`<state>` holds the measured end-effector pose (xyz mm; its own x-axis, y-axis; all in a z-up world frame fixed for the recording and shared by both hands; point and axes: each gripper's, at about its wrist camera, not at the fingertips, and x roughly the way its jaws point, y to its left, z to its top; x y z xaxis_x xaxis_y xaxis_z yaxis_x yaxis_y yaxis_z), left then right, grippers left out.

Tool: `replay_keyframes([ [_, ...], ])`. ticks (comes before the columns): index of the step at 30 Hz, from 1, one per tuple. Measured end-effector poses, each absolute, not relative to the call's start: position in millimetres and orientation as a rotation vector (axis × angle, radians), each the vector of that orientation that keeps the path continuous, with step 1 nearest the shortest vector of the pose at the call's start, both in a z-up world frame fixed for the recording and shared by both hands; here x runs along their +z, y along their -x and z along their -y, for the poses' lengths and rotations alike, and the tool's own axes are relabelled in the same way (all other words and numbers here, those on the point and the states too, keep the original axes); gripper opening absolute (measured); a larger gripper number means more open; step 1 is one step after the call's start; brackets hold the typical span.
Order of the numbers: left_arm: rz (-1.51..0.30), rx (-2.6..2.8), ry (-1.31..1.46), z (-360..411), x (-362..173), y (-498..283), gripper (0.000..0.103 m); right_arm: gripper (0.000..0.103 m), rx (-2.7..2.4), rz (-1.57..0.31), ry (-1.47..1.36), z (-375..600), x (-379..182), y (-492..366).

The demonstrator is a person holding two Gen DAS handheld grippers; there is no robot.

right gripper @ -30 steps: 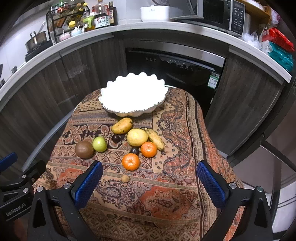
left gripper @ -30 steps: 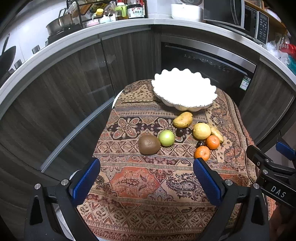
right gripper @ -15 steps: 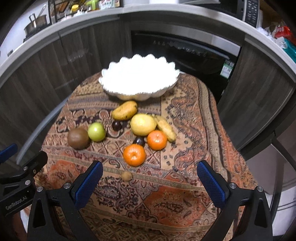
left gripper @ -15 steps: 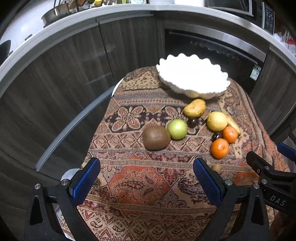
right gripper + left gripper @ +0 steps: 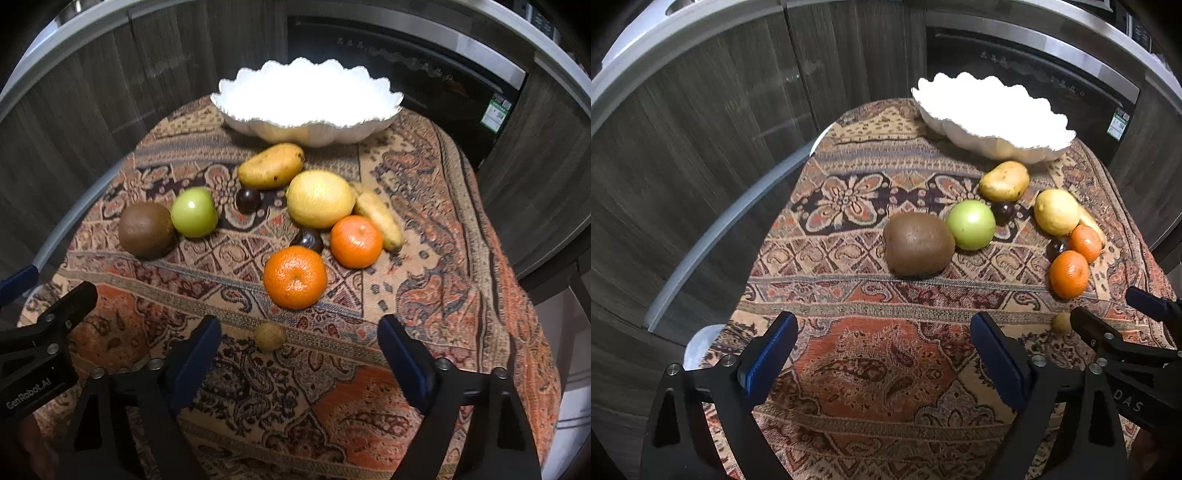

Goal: Organize fruits
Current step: 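Move the right tool toward the small brown nut and close on it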

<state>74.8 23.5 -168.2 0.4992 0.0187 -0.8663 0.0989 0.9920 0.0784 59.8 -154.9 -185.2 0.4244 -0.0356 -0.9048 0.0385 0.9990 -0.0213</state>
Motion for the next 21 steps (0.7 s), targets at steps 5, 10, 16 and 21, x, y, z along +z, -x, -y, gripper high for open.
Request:
replay_keyframes([
  [5, -1.064, -0.042, -0.12, -25.6, -178.1, -81.3, 0.095, 0.066, -0.024, -1.183, -0.011, 151.7, -206.8, -66.0],
  [10, -1.077, -0.029, -0.11, -29.0, -183.2, -84.8, 0.095, 0.052, -0.009, -1.223, -0.003, 148.3, -219.5, -68.3],
  [16, -1.095, -0.031, -0.104, -28.9, -188.5, -85.8, 0.095, 0.032, 0.005, -1.243, -0.004, 147.3, -225.6, -69.4],
  [21, -1.094, -0.032, -0.106, -28.7, -188.8, -86.5, 0.095, 0.025, 0.024, -1.245, -0.004, 144.7, -226.2, -70.8],
])
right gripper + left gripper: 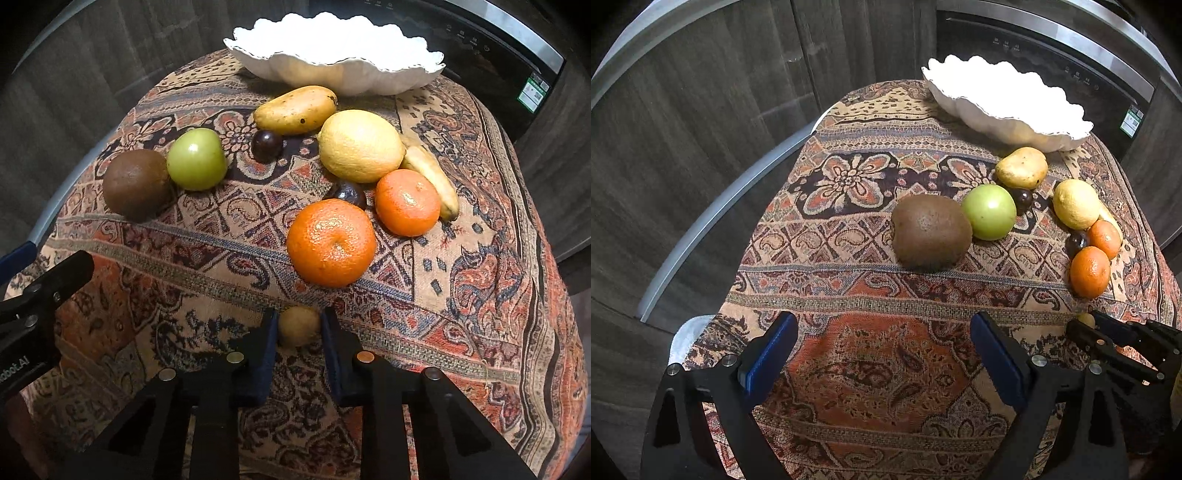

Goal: Organize fruits
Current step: 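Move the right tool toward the small brown nut and close on it, then grasp the brown kiwi with the left tool while the right tool holds the nut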

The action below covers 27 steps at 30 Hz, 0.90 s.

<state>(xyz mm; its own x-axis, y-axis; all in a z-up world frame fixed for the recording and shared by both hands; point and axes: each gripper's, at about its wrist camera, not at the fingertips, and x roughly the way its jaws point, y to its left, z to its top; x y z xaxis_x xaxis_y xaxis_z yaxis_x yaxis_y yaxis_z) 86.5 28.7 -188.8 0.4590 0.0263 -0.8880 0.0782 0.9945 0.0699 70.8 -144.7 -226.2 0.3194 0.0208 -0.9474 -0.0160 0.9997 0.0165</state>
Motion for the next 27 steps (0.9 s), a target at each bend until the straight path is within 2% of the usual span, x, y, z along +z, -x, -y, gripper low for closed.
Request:
replay_keyframes([
  [9, -1.075, -0.056, -0.117, -21.9, -182.8, -90.5, 0.095, 0.025, -0.001, -1.171, -0.02, 150.4, -199.7, -68.3],
  [13, -1.065, -0.068, -0.118, -16.7, -180.1, -103.0, 0.09, 0.025, -0.024, -1.127, -0.015, 152.2, -183.2, -74.7],
  [16, -1.065, -0.084, -0.113, -14.2, -180.8, -115.0, 0.09, 0.025, -0.053, -1.096, -0.017, 155.1, -172.5, -86.9],
  [27, -1.133, -0.132, -0.118, -4.2, -206.7, -151.7, 0.084, 0.025, -0.097, -1.059, -0.057, 157.4, -164.6, -127.6],
])
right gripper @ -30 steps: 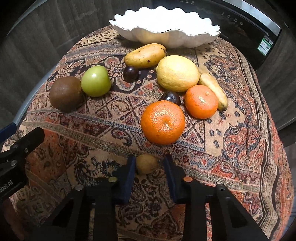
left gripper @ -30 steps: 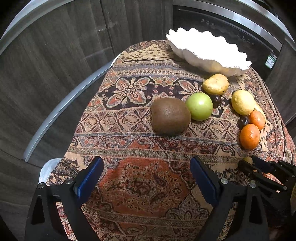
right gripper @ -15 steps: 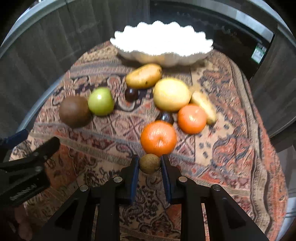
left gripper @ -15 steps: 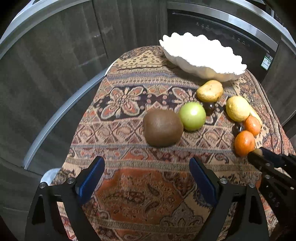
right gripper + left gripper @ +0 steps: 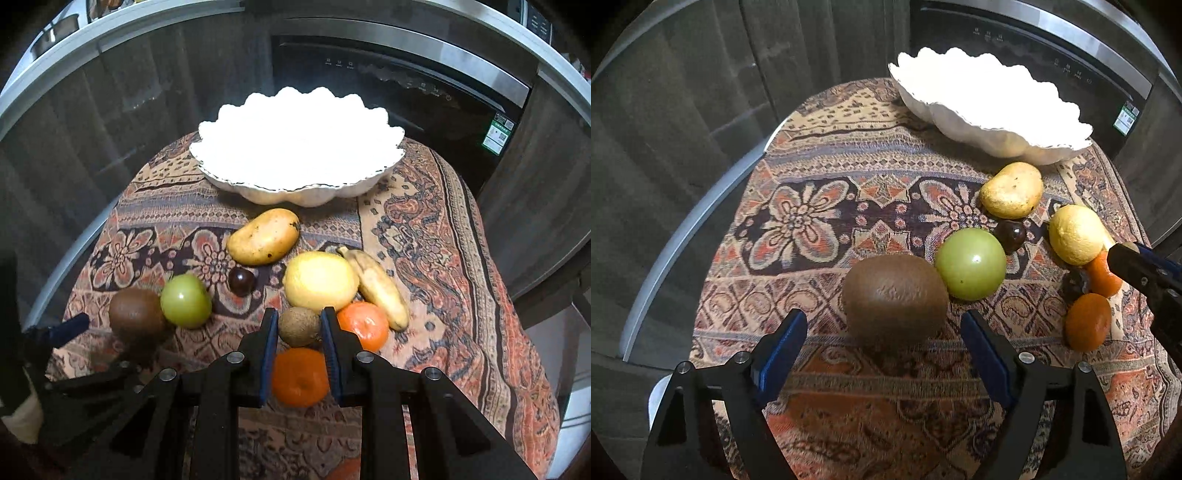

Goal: Organize fruits
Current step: 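Grasp the brown kiwi with the left tool while the right tool holds the nut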

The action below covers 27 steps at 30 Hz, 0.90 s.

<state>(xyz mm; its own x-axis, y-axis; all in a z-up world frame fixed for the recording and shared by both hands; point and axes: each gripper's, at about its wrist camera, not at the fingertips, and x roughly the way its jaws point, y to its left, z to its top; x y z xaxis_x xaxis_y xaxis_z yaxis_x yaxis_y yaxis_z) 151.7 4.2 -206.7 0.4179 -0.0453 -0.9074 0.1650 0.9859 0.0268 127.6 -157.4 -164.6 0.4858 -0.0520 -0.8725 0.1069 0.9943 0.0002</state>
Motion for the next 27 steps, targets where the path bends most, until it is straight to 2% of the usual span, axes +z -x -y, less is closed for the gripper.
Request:
replay_keyframes([
  [5, -1.159, -0.143, -0.133, 2.3, -218.9, -159.1, 0.079, 0.025, -0.102, -1.079, -0.061, 158.6, -172.5, -133.2],
  [14, -1.16, -0.138, -0.153, 6.8, -228.2, -164.8, 0.064, 0.025, -0.113, -1.106, -0.072, 163.4, -182.3, -137.4],
  [27, -1.136, -0.156, -0.132, 4.0, -213.1, -156.5, 0.062, 0.025, -0.103, -1.084, -0.074, 162.3, -172.2, -132.1],
])
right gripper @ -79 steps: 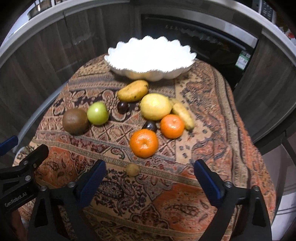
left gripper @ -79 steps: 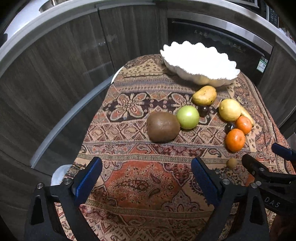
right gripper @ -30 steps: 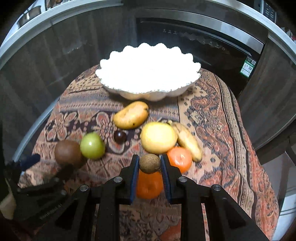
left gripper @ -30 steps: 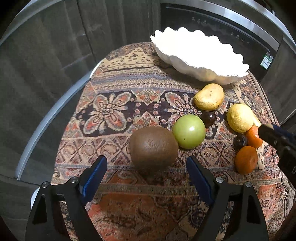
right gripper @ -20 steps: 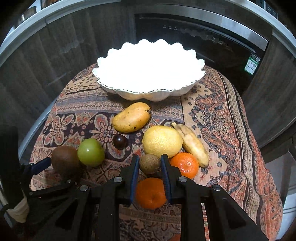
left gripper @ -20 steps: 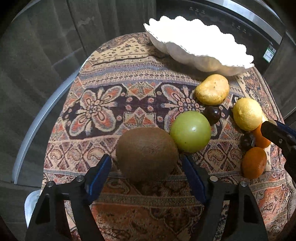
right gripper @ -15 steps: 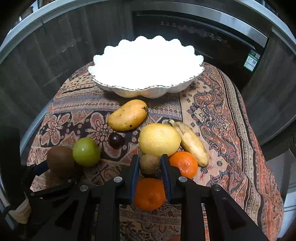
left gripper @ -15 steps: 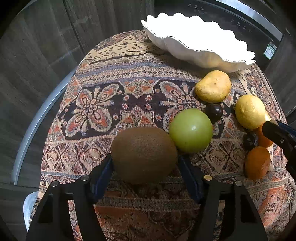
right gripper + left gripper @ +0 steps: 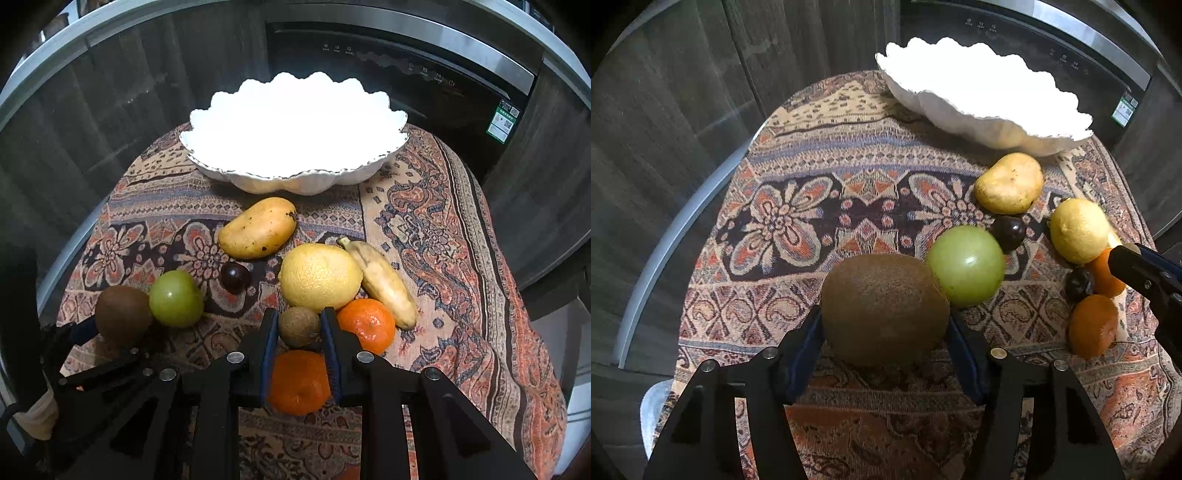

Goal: Organize fruits
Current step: 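Grasp the brown kiwi with the left tool while the right tool holds the nut, then carry kiwi and nut over the white bowl and open both tools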

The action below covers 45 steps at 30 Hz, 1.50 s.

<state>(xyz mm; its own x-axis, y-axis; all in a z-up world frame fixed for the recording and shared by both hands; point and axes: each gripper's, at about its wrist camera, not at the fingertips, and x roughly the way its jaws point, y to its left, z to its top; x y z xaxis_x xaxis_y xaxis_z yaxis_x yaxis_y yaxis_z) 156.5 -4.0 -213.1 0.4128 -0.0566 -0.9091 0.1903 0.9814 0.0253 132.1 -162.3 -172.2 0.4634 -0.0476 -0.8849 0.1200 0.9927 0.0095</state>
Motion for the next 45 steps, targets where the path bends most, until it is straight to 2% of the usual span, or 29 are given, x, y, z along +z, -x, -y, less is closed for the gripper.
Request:
replay_keyframes([
  [14, -1.035, -0.161, -0.136, 12.3, -157.8, -156.3, 0.062, 0.025, -0.116, -1.001, -0.097, 178.9, -137.8, -126.1],
  [29, -0.95, -0.2, -0.12, 43.4, -107.7, -202.7, 0.062, 0.025, -0.128, -0.912, -0.095, 205.8, -101.3, -155.2],
  [37, -0.921, -0.228, -0.131, 62.1, -97.6, -240.8, 0.062, 0.025, -0.136, -0.896, -0.095, 223.0, -99.2, -190.9],
  [45, -0.935, -0.245, -0.134, 77.8, -109.6, -278.0, 0.062, 0.025, -0.132, -0.906, -0.104, 234.6, -108.7, -225.6],
])
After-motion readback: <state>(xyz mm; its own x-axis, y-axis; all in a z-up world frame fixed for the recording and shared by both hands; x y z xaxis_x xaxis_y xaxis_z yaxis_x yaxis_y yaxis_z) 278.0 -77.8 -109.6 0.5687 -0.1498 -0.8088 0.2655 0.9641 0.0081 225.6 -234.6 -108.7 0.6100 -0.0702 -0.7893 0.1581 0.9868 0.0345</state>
